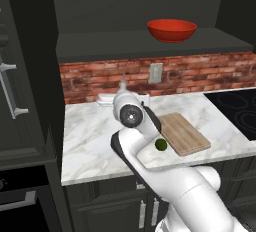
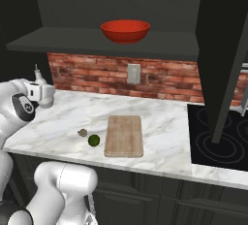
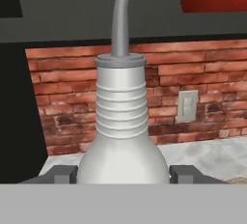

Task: Open the cabinet. Place the bowl and condiment on the counter. Then place the lime and garlic on the cutting board.

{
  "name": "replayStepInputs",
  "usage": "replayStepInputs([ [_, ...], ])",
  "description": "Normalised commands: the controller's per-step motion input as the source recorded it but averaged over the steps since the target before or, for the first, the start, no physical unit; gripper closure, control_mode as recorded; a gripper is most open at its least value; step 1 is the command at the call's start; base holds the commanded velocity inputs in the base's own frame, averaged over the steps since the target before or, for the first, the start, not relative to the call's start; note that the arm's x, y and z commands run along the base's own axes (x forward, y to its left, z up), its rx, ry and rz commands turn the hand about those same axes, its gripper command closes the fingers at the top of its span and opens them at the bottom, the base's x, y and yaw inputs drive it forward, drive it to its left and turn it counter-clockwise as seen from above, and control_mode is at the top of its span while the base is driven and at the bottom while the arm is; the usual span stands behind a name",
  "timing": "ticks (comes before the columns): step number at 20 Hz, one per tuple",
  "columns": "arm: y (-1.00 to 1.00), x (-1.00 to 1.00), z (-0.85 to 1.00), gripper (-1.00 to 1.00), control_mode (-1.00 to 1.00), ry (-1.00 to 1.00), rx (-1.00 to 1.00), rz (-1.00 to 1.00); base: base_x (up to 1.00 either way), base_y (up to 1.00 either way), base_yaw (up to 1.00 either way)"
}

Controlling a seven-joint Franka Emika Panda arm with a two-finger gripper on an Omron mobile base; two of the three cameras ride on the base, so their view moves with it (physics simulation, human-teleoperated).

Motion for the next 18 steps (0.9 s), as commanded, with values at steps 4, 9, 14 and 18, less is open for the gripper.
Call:
replayStepInputs([
  [4,0.17,0.3,-0.05,1.0,-1.0,0.0,0.0,0.0,0.0,0.0,0.0],
  [9,0.16,0.26,-0.11,1.0,-1.0,0.0,0.0,0.0,0.0,0.0,0.0],
  [14,0.07,0.19,-0.14,1.0,-1.0,0.0,0.0,0.0,0.0,0.0,0.0],
  [18,0.0,0.04,-0.17,1.0,-1.0,0.0,0.0,0.0,0.0,0.0,0.0],
])
